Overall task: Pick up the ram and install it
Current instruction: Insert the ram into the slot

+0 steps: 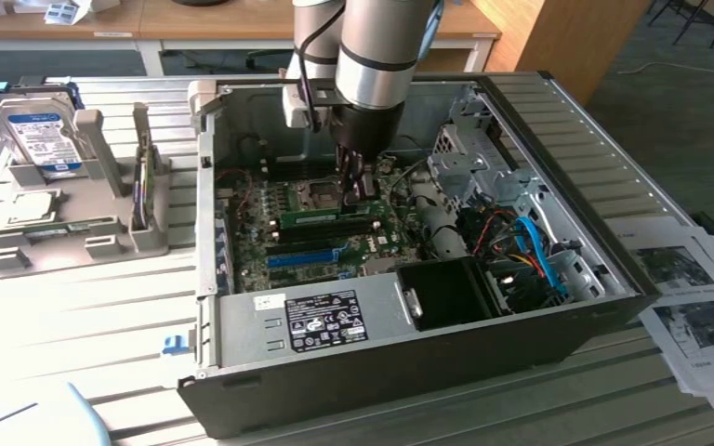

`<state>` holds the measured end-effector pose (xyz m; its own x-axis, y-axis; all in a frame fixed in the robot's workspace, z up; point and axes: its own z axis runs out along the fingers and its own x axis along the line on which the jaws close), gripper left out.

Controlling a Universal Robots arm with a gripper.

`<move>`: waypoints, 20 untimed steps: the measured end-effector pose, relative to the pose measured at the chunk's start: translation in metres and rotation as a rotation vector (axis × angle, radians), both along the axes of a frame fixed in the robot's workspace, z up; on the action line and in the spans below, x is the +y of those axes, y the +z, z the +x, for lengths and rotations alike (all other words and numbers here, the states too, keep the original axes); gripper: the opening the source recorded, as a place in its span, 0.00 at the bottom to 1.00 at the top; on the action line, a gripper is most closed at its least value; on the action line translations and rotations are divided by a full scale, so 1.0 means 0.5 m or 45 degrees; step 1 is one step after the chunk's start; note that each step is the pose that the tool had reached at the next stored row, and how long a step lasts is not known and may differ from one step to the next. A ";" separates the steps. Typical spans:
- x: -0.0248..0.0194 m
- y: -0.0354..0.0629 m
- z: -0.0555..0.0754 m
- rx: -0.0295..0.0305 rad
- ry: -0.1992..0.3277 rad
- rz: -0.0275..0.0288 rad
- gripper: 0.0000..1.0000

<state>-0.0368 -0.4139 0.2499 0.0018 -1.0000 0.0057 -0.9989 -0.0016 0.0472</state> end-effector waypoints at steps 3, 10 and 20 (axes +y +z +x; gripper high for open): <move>0.0000 0.000 0.000 0.0000 0.000 0.0001 0.11; 0.0000 -0.008 0.000 0.0000 0.000 0.0001 0.11; 0.0000 -0.014 0.000 0.0000 0.000 0.0000 0.11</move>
